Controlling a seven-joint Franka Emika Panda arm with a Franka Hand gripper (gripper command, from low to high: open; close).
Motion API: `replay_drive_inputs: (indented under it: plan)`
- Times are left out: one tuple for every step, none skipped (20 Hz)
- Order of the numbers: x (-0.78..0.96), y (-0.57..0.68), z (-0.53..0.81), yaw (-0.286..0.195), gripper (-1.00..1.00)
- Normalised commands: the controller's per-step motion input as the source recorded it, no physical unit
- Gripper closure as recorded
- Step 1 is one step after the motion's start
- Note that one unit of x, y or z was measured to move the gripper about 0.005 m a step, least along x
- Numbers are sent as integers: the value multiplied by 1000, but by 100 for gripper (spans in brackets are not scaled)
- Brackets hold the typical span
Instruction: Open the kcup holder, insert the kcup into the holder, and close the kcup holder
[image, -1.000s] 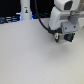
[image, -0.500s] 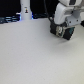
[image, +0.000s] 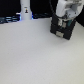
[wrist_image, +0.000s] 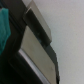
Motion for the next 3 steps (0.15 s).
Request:
replay_drive_inputs:
  plan:
    - [-225,339,613,103,-100]
    - [-81,256,744,78,-100]
    - [-58,178,789,58,-100]
